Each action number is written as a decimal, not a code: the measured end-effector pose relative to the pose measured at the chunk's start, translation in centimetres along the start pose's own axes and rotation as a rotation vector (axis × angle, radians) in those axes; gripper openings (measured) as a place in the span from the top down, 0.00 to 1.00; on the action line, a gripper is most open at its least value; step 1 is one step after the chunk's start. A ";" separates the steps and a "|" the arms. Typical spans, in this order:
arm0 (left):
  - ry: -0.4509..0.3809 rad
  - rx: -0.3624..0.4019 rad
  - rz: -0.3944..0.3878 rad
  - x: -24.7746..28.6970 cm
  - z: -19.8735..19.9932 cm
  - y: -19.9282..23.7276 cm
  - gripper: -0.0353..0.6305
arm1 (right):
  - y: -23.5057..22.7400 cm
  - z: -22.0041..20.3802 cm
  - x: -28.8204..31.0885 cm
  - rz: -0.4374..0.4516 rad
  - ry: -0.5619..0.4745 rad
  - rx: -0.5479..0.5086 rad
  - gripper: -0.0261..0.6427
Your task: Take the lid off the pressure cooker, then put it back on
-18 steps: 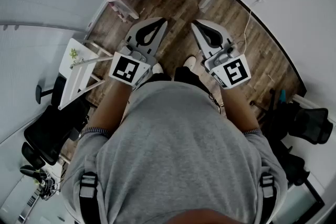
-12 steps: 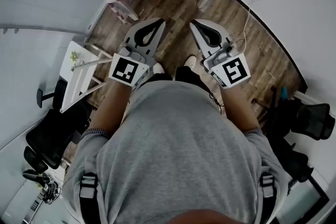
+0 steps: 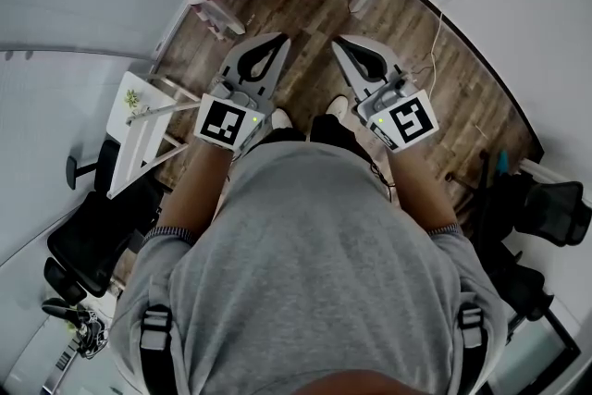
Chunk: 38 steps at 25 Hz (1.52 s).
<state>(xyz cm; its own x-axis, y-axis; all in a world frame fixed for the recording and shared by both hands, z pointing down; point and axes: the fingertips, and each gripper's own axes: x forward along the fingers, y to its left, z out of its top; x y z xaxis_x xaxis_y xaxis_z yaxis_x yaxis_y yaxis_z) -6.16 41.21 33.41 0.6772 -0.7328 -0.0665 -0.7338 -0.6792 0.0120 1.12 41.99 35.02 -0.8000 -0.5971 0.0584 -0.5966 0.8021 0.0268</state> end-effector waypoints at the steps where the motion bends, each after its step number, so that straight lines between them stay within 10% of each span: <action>1: -0.005 -0.002 0.000 0.0 0.1 0.0 0.91 | -0.1 -0.4 -0.1 0.004 0.015 -0.002 0.95; 8: 0.012 -0.003 -0.012 0.0 -0.4 0.1 0.91 | -0.8 -1.0 0.0 0.014 0.037 0.008 0.78; 19: 0.023 -0.020 -0.066 1.8 -0.9 -0.6 0.47 | -1.8 -1.6 0.1 0.049 0.066 0.006 0.40; 38: 0.036 -0.009 -0.088 7.8 -1.6 -1.9 0.41 | -7.8 -1.6 -1.8 0.052 0.064 0.000 0.33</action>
<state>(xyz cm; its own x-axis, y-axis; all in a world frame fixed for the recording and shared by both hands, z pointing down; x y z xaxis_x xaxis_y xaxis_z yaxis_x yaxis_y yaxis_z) 0.60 36.72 34.47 0.7403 -0.6715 -0.0316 -0.6714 -0.7410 0.0163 7.30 36.79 36.32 -0.8245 -0.5522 0.1237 -0.5541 0.8322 0.0220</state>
